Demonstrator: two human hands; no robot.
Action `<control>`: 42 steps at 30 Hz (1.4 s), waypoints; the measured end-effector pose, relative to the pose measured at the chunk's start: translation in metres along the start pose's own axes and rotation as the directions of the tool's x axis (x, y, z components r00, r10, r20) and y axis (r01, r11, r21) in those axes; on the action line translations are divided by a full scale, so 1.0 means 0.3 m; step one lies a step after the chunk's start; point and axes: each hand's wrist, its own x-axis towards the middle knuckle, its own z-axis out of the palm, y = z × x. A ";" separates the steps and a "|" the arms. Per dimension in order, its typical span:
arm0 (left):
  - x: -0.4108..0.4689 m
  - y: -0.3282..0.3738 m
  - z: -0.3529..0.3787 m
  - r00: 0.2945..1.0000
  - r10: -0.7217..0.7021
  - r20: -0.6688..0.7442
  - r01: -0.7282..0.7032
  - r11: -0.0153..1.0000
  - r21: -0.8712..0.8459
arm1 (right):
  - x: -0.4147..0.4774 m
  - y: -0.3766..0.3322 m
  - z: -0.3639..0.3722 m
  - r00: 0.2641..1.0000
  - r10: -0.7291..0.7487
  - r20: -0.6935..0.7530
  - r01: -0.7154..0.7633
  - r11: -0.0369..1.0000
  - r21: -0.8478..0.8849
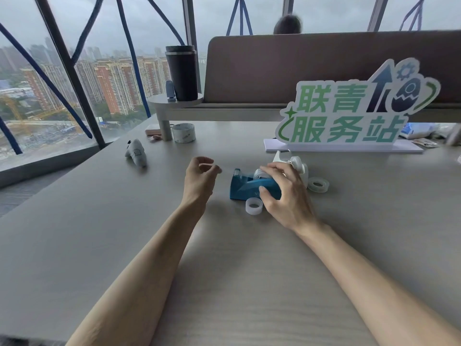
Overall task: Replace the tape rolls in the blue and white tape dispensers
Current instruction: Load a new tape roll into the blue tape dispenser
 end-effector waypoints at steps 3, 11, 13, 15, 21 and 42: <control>0.008 -0.017 -0.003 0.999 0.044 0.024 -0.047 0.994 0.100 | 0.002 0.001 0.001 1.000 0.014 0.007 -0.014 1.000 -0.003; 0.021 -0.050 0.000 0.990 0.093 0.110 -0.127 0.925 0.357 | 0.001 0.003 0.003 1.000 0.015 0.020 -0.015 1.000 -0.017; 0.022 -0.054 0.004 0.986 0.103 0.129 -0.148 0.897 0.415 | 0.002 0.004 0.003 1.000 0.014 0.021 -0.014 1.000 -0.018; 0.022 -0.052 0.007 0.982 0.097 0.162 -0.162 0.871 0.463 | 0.002 0.004 0.003 1.000 0.015 0.025 -0.014 1.000 -0.018; 0.012 -0.046 0.017 0.972 0.119 0.202 -0.215 0.794 0.568 | 0.003 0.003 0.007 1.000 0.014 0.027 -0.014 1.000 -0.010; -0.053 -0.053 0.023 0.844 0.321 0.429 -0.512 0.245 0.823 | 0.006 0.006 0.004 0.992 0.110 0.061 -0.111 0.994 0.019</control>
